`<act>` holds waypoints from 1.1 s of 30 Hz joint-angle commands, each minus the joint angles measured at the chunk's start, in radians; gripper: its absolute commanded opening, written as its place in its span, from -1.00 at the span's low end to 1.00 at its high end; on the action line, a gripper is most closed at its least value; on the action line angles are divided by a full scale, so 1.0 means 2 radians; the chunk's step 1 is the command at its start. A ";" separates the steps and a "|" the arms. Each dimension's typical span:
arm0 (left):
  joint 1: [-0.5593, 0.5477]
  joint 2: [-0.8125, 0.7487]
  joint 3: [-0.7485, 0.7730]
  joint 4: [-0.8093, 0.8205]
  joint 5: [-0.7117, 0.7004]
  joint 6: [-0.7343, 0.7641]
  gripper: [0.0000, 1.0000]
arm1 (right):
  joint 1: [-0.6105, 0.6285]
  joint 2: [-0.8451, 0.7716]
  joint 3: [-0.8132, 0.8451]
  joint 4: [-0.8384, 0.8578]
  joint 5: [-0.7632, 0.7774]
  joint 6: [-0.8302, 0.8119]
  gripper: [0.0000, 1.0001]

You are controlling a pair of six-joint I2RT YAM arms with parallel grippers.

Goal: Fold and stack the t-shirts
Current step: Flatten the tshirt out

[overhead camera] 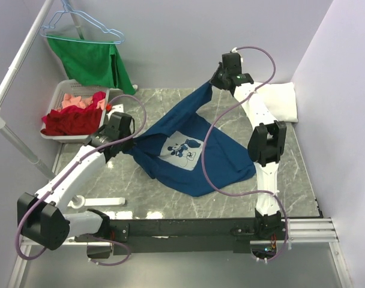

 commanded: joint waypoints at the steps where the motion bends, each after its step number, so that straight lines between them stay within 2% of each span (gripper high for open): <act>1: 0.001 -0.019 -0.008 -0.041 -0.089 -0.074 -0.98 | -0.002 0.025 0.015 0.038 -0.098 0.030 -1.00; 6: 0.001 0.011 0.002 -0.046 -0.111 -0.089 -0.98 | -0.002 0.064 0.032 0.044 -0.158 0.039 -1.00; 9: 0.001 0.034 0.018 -0.032 -0.106 -0.089 -0.98 | -0.002 0.064 0.038 0.050 -0.168 0.031 -0.19; 10: 0.001 0.040 0.029 -0.029 -0.103 -0.089 -0.98 | -0.002 0.060 0.030 0.054 -0.166 0.023 0.38; 13: 0.001 0.069 0.059 -0.027 -0.103 -0.093 -0.98 | -0.002 0.034 0.022 0.038 -0.126 0.006 0.75; 18: 0.002 0.109 0.097 -0.030 -0.102 -0.095 -0.98 | -0.001 -0.045 -0.036 -0.001 -0.041 -0.017 0.79; 22: 0.007 0.138 0.126 -0.015 -0.094 -0.086 -0.98 | 0.002 -0.080 -0.098 -0.117 0.016 -0.019 0.69; 27: 0.026 0.180 0.183 0.001 -0.068 -0.077 -0.98 | 0.023 -0.172 -0.275 -0.120 0.049 -0.017 0.58; 33: 0.046 0.241 0.248 0.008 -0.054 -0.058 -0.98 | 0.060 -0.211 -0.364 -0.140 0.059 -0.007 0.40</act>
